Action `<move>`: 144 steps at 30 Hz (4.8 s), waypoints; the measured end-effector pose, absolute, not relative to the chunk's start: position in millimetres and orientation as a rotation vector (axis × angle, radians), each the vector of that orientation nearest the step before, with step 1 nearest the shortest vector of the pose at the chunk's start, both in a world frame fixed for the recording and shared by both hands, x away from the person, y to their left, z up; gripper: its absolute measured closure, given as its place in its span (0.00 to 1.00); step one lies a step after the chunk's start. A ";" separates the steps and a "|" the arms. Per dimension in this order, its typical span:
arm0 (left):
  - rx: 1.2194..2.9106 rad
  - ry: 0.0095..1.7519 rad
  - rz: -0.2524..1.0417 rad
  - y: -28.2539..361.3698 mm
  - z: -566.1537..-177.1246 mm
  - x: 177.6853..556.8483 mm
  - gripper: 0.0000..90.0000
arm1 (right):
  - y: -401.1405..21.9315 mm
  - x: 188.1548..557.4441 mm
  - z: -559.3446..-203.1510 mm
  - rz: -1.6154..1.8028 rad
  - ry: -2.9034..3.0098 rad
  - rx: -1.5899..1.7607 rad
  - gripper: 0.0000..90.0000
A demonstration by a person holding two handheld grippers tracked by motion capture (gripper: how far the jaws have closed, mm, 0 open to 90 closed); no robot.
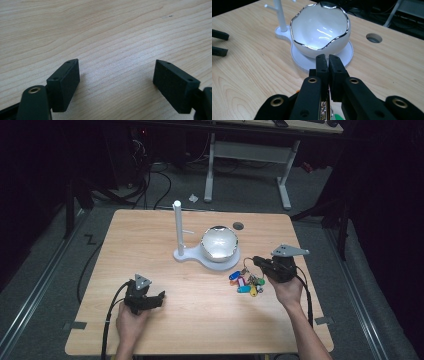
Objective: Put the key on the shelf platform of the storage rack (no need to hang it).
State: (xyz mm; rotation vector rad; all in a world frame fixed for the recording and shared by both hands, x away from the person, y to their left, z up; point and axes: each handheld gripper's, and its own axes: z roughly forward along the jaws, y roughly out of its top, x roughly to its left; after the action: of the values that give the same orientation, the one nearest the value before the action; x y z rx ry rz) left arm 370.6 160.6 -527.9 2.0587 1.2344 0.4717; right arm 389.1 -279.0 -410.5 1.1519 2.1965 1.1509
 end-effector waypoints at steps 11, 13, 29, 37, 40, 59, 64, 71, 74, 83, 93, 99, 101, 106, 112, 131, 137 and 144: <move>2.059 1.234 0.470 160.7 -527.9 370.6 0.24 | -284.6 390.8 -382.6 1.216 2.169 1.107 0.98; 2.060 1.230 0.468 160.5 -527.9 370.5 0.24 | -285.0 391.5 -378.5 1.222 2.166 1.101 0.98; 2.060 1.228 0.468 160.4 -527.9 370.5 0.24 | -284.9 399.5 -340.2 1.250 2.161 1.037 0.98; 2.059 1.229 0.466 160.7 -527.9 370.6 0.25 | -280.9 409.7 -324.3 1.292 2.170 1.024 0.98; 2.059 1.229 0.466 160.7 -527.9 370.6 0.25 | -278.3 413.9 -318.9 1.302 2.180 1.021 0.98; 2.060 1.228 0.466 160.6 -527.9 370.6 0.25 | -260.5 435.9 -288.5 1.337 2.174 0.989 0.98; 2.059 1.229 0.467 160.6 -527.9 370.5 0.25 | -254.3 443.1 -284.2 1.337 2.176 0.979 0.98; 2.060 1.229 0.467 160.6 -527.9 370.5 0.24 | -247.2 453.3 -281.9 1.334 2.180 0.989 0.98; 2.060 1.229 0.467 160.5 -527.9 370.5 0.24 | -243.4 458.3 -282.6 1.329 2.186 0.992 0.98; 2.059 1.229 0.467 160.5 -527.9 370.5 0.24 | -231.4 473.3 -287.6 1.314 2.190 1.005 0.98; 2.060 1.228 0.467 160.6 -527.9 370.6 0.24 | -215.0 487.3 -297.0 1.307 2.201 1.025 0.98; 2.060 1.227 0.465 160.6 -527.9 370.5 0.24 | -206.7 494.1 -306.5 1.278 2.220 1.032 0.98; 2.059 1.227 0.465 160.7 -528.0 370.6 0.24 | -203.7 496.7 -311.9 1.260 2.229 1.029 0.98; 2.059 1.227 0.464 160.8 -528.0 370.6 0.24 | -199.7 502.1 -325.2 1.236 2.251 1.049 0.98; 2.062 1.226 0.465 160.8 -527.9 370.6 0.24 | -197.6 505.0 -341.3 1.230 2.266 1.070 0.98; 2.061 1.226 0.463 160.8 -527.9 370.6 0.24 | -188.2 510.2 -373.3 1.154 2.315 1.078 0.97; 2.061 1.226 0.463 160.7 -527.9 370.6 0.24 | -188.7 510.5 -382.9 1.150 2.312 1.103 0.97; 2.060 1.226 0.463 160.7 -527.9 370.5 0.24 | -187.3 512.6 -393.5 1.133 2.330 1.114 0.97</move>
State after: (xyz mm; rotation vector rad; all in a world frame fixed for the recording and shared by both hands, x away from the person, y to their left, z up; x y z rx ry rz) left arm 370.5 160.7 -527.9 2.0605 1.2261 0.4631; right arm 512.6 -187.3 -393.5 1.1141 2.3296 1.1335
